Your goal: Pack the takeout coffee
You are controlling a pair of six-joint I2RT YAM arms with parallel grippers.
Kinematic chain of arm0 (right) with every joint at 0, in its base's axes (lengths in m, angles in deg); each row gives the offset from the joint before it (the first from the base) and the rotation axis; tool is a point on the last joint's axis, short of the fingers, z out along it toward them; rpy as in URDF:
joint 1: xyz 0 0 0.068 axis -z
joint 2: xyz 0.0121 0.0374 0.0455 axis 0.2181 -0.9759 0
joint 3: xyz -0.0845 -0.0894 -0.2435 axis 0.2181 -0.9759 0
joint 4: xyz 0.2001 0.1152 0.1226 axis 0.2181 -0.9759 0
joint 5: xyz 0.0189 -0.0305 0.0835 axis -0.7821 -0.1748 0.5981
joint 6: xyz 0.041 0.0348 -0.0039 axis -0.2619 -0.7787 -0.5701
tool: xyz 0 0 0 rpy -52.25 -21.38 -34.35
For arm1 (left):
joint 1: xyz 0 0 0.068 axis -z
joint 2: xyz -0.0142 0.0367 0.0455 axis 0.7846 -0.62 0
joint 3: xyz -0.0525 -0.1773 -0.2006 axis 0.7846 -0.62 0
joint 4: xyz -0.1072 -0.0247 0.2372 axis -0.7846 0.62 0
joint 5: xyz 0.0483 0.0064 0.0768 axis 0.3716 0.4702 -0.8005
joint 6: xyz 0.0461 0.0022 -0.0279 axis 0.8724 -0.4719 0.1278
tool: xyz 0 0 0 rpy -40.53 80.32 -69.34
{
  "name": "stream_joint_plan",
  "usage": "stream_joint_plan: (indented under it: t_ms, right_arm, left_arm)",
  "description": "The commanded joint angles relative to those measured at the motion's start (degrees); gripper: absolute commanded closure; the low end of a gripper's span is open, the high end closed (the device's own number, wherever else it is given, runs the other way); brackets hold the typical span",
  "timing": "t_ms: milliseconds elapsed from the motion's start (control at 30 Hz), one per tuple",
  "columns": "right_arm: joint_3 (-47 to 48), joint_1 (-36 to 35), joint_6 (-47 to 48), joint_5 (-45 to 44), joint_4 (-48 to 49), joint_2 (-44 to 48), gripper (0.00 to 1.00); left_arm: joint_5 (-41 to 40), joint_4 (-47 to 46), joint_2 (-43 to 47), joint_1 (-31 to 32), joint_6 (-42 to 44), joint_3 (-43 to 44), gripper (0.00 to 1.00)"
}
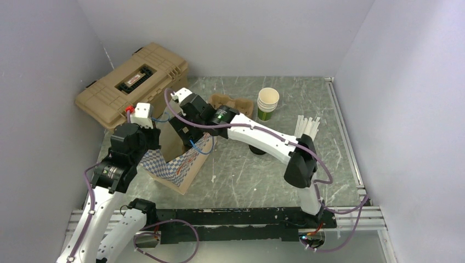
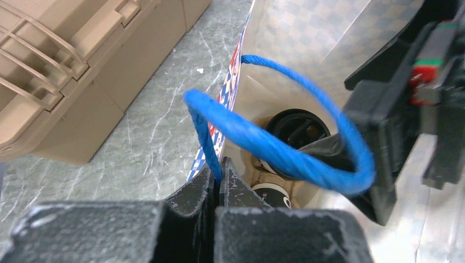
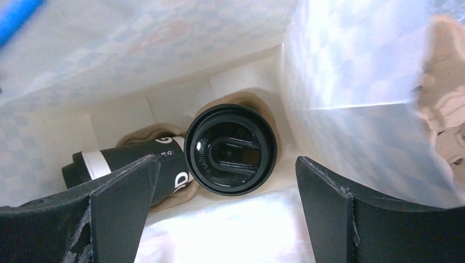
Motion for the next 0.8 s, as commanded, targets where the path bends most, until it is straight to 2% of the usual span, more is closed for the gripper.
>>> stream_joint_plan:
  t_ms: [0,533,767]
  right_arm:
    - [2.9,0.3,-0.9,-4.7,0.6,4.5,0.0]
    - [-10.2,0.3,-3.4,-1.0,11.3,22.3,0.01]
    - [-25.9,0.2,-3.5,2.0,22.1,37.5,0.02]
  left_arm:
    - [1.0,1.7,-0.5,0.3,0.2,-0.4,1.0]
    - [3.6,0.9,0.9,0.2,0.8,-0.2,1.0]
    - [6.5,-3.7,4.7,0.2,2.5,-0.4,1.0]
